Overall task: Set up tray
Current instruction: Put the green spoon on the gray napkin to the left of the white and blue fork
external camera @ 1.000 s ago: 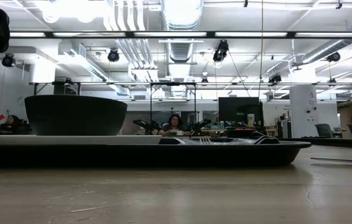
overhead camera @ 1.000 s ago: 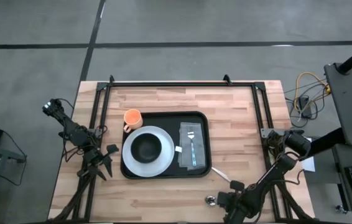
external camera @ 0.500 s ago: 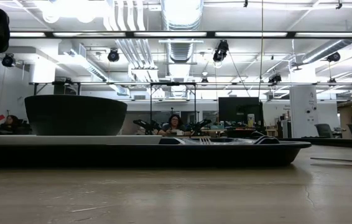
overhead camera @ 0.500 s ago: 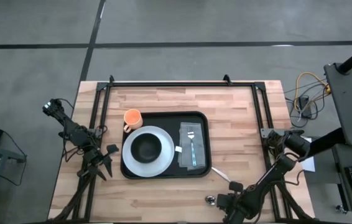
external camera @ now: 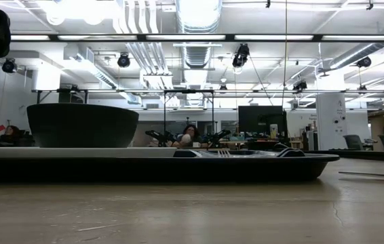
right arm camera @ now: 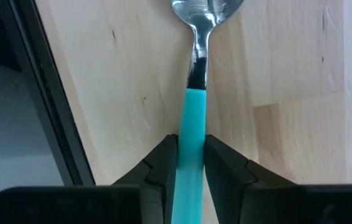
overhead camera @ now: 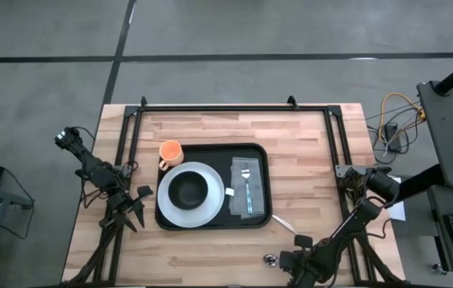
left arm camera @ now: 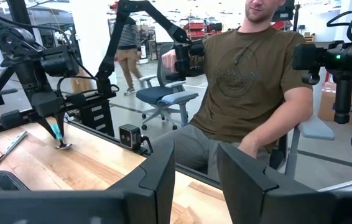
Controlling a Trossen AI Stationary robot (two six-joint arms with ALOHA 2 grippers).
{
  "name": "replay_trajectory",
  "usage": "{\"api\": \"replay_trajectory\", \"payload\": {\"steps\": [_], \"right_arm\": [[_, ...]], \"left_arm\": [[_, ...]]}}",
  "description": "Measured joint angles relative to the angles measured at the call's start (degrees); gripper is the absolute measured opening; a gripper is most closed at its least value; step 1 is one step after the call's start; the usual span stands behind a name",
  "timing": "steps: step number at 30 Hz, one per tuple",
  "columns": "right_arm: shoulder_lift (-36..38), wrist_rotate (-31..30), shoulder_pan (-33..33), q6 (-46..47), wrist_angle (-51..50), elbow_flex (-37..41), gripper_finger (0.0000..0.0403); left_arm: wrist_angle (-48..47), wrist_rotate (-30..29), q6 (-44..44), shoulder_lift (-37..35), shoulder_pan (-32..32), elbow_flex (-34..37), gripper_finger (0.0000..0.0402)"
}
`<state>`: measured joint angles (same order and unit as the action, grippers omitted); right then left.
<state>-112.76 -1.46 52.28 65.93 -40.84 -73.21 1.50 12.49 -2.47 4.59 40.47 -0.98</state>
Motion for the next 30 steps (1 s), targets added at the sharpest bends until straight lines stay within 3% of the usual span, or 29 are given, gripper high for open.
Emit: {"api": "replay_trajectory", "payload": {"steps": [9,30], "right_arm": [[0.4,0.2,0.0,3.0,-0.5,1.0,0.0035],[0.5,0.5,-2.4,4.8,-1.0,-2.1,0.0035]], "left_arm": [[0.0,0.0,0.0,0.0,0.0,0.0,0.0101],[0.0,0.0,0.0,0.0,0.0,0.0,0.0101]]}}
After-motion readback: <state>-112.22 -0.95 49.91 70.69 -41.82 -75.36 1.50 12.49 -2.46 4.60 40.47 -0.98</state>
